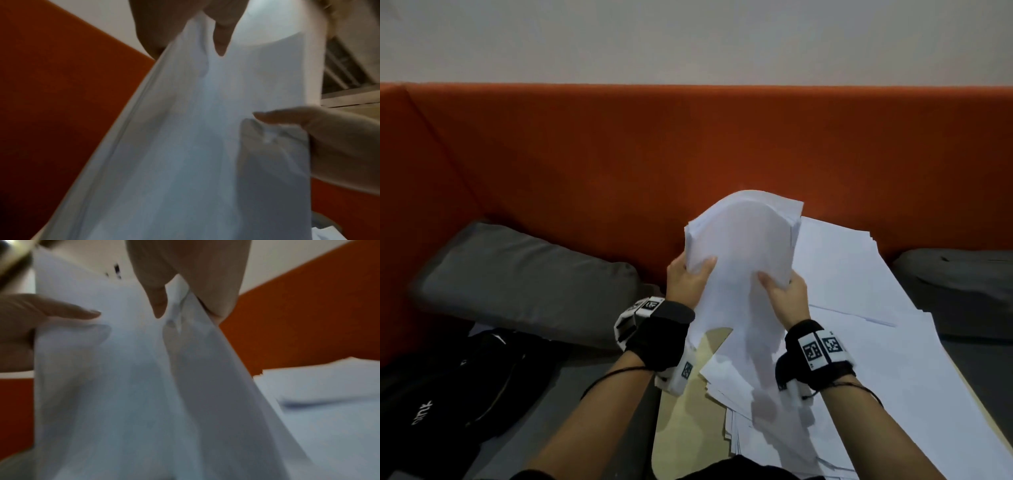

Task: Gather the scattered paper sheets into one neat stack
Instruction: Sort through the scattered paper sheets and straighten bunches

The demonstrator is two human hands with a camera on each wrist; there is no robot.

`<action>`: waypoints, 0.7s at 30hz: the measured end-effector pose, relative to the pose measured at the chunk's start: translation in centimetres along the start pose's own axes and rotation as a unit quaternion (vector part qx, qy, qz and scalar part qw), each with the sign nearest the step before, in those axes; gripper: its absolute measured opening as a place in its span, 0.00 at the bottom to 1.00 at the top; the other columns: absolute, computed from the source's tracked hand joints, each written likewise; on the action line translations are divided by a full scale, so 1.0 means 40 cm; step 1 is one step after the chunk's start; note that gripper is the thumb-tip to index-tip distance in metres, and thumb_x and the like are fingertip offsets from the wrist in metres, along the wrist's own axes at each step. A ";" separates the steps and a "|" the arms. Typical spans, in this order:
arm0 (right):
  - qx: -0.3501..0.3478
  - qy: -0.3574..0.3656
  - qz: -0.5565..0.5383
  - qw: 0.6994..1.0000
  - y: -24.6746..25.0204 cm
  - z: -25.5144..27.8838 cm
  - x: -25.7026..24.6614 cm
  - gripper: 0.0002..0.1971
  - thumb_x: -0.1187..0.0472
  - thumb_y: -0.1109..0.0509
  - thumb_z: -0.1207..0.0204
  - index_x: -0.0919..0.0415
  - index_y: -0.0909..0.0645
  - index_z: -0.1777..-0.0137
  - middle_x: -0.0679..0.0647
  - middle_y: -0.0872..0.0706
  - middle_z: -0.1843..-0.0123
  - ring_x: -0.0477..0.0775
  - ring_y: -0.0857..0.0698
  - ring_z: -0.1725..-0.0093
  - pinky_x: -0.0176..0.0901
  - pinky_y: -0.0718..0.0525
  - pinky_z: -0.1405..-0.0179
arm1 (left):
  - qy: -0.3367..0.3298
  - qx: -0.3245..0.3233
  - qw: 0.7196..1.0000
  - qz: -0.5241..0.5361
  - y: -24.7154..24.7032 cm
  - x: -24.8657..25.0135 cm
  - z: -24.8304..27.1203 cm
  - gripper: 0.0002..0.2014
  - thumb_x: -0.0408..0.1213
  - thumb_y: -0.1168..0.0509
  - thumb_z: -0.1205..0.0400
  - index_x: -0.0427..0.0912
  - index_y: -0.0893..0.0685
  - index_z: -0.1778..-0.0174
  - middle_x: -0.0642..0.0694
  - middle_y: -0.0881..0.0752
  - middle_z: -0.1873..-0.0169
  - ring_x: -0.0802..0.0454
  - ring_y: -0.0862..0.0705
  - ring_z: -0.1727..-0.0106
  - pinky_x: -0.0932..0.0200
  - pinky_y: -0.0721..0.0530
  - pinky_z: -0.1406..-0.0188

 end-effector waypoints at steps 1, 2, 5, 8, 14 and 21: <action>-0.010 -0.029 0.001 1.000 -0.003 0.004 0.029 0.14 0.63 0.30 0.23 0.70 0.19 0.41 0.62 0.15 0.47 0.58 0.17 0.50 0.43 0.23 0.52 | 0.028 -0.008 1.000 0.005 0.005 -0.021 0.007 0.11 0.39 0.29 0.30 0.38 0.14 0.55 0.42 0.12 0.59 0.48 0.14 0.56 0.45 0.15 0.51; -0.016 -0.048 -0.006 0.999 -0.005 0.008 0.051 0.15 0.63 0.30 0.23 0.70 0.19 0.41 0.63 0.15 0.46 0.59 0.17 0.49 0.44 0.23 0.52 | 0.044 -0.012 0.999 0.005 0.011 -0.036 0.011 0.12 0.41 0.29 0.31 0.38 0.14 0.57 0.41 0.12 0.59 0.47 0.14 0.56 0.43 0.15 0.51; -0.013 -0.055 -0.023 0.998 -0.003 0.011 0.069 0.15 0.63 0.30 0.24 0.71 0.19 0.41 0.62 0.15 0.48 0.59 0.17 0.49 0.45 0.22 0.50 | 0.046 -0.007 0.999 0.016 0.014 -0.037 0.013 0.08 0.36 0.28 0.29 0.36 0.14 0.60 0.40 0.13 0.61 0.47 0.15 0.58 0.45 0.15 0.53; 0.001 -0.044 -0.045 0.998 0.000 0.001 0.056 0.11 0.63 0.29 0.24 0.66 0.19 0.44 0.60 0.15 0.50 0.59 0.17 0.50 0.47 0.20 0.48 | 0.047 0.008 0.998 0.041 0.002 -0.019 0.000 0.02 0.27 0.30 0.24 0.35 0.15 0.58 0.40 0.14 0.59 0.46 0.16 0.59 0.49 0.16 0.52; -0.021 -0.108 0.032 0.993 0.015 -0.009 0.143 0.18 0.63 0.28 0.25 0.72 0.22 0.38 0.67 0.16 0.42 0.62 0.17 0.47 0.45 0.22 0.47 | 0.131 -0.016 0.991 0.006 -0.010 -0.090 0.016 0.07 0.26 0.30 0.24 0.34 0.16 0.51 0.41 0.15 0.53 0.48 0.18 0.50 0.58 0.22 0.49; -0.023 -0.128 0.049 0.990 0.038 -0.013 0.214 0.20 0.60 0.33 0.21 0.72 0.24 0.33 0.67 0.18 0.36 0.65 0.19 0.37 0.46 0.23 0.42 | 0.219 -0.085 0.970 -0.058 0.000 -0.188 0.047 0.20 0.27 0.31 0.23 0.25 0.24 0.36 0.32 0.19 0.37 0.39 0.19 0.37 0.60 0.24 0.46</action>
Point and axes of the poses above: each hand's wrist, its own z-axis away from the middle knuckle, its own y-axis out of the back of the hand, x = y × z, the point moved 1 cm from there along -z, towards the middle knuckle
